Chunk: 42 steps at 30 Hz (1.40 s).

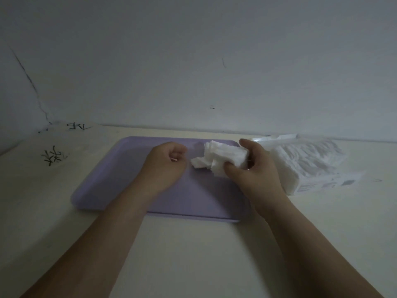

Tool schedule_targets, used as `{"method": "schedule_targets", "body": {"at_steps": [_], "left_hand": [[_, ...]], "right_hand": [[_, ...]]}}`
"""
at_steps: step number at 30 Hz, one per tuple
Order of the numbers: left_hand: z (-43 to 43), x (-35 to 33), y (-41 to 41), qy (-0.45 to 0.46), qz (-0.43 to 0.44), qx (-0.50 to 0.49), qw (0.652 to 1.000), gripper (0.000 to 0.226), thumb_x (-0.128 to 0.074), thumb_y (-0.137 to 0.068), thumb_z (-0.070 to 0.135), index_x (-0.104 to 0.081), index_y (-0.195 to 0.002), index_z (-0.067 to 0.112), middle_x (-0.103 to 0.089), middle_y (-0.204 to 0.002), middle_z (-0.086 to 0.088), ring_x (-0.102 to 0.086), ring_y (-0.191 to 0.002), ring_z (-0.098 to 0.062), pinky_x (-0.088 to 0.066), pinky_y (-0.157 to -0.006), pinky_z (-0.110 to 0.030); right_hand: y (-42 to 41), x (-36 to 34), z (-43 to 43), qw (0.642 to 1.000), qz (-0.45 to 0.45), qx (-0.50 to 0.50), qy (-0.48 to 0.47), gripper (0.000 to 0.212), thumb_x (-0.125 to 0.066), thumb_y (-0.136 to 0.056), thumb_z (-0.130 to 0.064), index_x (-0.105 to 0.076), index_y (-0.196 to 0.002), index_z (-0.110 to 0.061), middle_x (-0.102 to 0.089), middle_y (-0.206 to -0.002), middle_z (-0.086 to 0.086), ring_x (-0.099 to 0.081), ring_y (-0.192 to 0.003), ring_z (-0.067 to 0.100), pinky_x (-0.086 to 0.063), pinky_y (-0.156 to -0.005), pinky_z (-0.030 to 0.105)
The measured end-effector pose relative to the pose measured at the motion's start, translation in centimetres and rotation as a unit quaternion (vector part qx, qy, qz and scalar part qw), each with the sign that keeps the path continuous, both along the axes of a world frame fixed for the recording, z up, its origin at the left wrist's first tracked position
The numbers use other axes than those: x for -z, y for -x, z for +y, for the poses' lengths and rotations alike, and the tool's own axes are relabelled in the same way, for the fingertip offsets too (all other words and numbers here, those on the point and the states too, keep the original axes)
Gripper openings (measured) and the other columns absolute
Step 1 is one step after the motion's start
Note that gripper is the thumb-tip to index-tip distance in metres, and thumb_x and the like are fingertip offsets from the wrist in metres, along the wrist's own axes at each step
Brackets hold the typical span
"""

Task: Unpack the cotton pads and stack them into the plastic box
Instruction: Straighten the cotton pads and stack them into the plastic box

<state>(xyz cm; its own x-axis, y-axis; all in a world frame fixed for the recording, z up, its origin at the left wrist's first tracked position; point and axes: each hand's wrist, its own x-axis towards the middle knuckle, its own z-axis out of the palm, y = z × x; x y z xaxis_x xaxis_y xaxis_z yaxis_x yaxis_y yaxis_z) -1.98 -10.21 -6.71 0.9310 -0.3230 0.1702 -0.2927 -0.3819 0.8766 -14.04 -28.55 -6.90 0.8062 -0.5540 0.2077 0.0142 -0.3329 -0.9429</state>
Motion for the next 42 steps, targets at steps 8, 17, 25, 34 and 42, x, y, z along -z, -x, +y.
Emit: {"method": "schedule_targets", "body": {"at_steps": [8,17,25,34,42], "left_hand": [[-3.8,1.2,-2.4,-0.220,-0.055,0.002,0.974,0.054,-0.067,-0.078,0.057,-0.044,-0.056,0.014,-0.058,-0.084,-0.025,-0.062,-0.087,-0.037,-0.053,-0.070,-0.039],[-2.4,1.3,-1.8,-0.200,-0.053,0.036,0.978,0.019,-0.079,-0.082,0.029,-0.065,-0.072,0.022,-0.070,-0.082,0.002,-0.067,-0.080,-0.021,-0.052,-0.070,-0.034],[-0.3,-0.2,-0.5,-0.178,-0.003,0.102,0.979,0.014,-0.071,-0.074,0.013,-0.070,-0.086,0.005,-0.063,-0.071,-0.001,-0.052,-0.063,-0.014,-0.039,-0.061,-0.027],[-0.1,-0.6,-0.3,-0.006,-0.026,-0.030,0.999,0.006,-0.072,-0.089,0.020,-0.068,-0.085,0.020,-0.068,-0.072,0.007,-0.056,-0.061,-0.008,-0.043,-0.055,-0.022],[1.2,-2.5,0.3,0.061,-0.126,-0.003,0.990,0.028,-0.067,-0.094,0.005,-0.069,-0.111,0.028,-0.071,-0.097,0.011,-0.063,-0.076,0.007,-0.049,-0.071,-0.009]], "right_hand": [[0.1,-0.4,0.1,0.999,0.011,0.048,-0.013,0.087,-0.077,-0.071,-0.036,-0.047,-0.152,-0.022,-0.059,-0.141,-0.003,-0.060,-0.126,0.017,-0.051,-0.109,0.040],[0.0,0.2,-0.3,0.998,0.006,0.050,-0.035,0.074,-0.081,-0.085,-0.021,-0.048,-0.151,-0.019,-0.060,-0.138,-0.001,-0.061,-0.123,0.017,-0.051,-0.103,0.034],[0.0,0.2,0.0,0.999,-0.004,0.026,-0.017,0.077,-0.081,-0.076,-0.029,-0.053,-0.147,-0.021,-0.062,-0.137,-0.003,-0.062,-0.122,0.015,-0.052,-0.104,0.034],[0.0,0.4,0.6,0.997,-0.002,-0.057,-0.049,0.063,-0.076,-0.092,-0.014,-0.051,-0.147,-0.027,-0.060,-0.126,-0.017,-0.066,-0.106,0.001,-0.055,-0.095,0.025],[-0.2,0.6,0.5,0.999,-0.018,-0.018,-0.026,0.067,-0.080,-0.088,-0.020,-0.051,-0.149,-0.025,-0.062,-0.129,-0.009,-0.063,-0.107,0.001,-0.050,-0.088,0.018]]}}
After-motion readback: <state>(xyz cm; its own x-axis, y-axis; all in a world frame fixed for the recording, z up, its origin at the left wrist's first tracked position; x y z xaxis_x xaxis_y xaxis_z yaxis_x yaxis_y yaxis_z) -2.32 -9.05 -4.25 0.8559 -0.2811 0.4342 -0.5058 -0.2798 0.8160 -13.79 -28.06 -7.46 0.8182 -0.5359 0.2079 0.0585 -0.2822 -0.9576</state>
